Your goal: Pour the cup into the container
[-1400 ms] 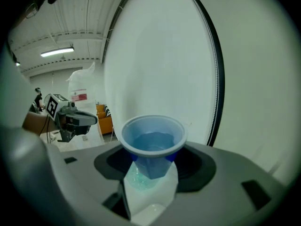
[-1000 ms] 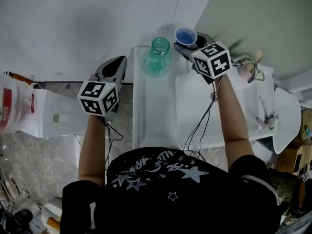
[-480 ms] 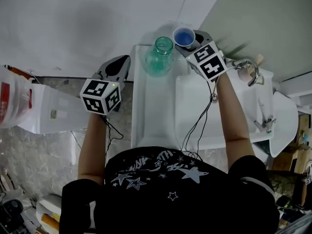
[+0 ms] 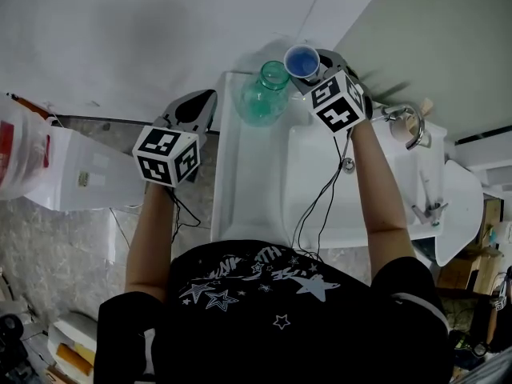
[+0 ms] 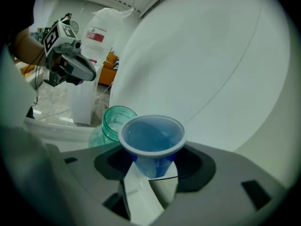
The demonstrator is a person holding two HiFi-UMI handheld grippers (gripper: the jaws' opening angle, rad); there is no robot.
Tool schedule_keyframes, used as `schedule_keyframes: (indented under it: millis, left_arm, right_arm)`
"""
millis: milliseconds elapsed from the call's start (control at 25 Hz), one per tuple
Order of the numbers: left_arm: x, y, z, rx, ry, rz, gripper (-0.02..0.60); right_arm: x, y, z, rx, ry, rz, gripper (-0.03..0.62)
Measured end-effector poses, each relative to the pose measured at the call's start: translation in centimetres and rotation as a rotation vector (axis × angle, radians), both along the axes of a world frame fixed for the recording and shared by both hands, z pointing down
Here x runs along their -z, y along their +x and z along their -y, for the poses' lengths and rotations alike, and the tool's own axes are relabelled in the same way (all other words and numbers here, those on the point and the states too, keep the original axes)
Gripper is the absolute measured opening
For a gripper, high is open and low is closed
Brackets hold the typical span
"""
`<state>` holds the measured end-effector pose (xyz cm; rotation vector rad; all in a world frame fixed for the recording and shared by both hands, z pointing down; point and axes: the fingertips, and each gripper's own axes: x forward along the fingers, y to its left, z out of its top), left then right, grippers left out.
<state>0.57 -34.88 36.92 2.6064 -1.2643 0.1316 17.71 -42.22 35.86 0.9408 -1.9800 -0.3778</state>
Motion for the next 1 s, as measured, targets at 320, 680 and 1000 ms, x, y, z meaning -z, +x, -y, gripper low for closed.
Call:
schedule_keyframes:
  millis: [320,680,1000]
  left_arm:
    - [-0.16,0.21,-0.14,-0.005,0.000,-0.003,0.011]
    - [0.15,0.62,-0.13,-0.013,0.008,-0.006,0.010]
    - [0.25,0.68,-0.28,-0.015,0.010,-0.011,0.011]
  right_arm:
    - [-0.07,0.22,0.44,-0.014,0.047,-0.095,0.259]
    - [0.08,0.27,0.79,-0.009,0.098,-0.183,0.259]
    - [0.59,0.40,0.97,-0.004,0.138,-0.235,0.259]
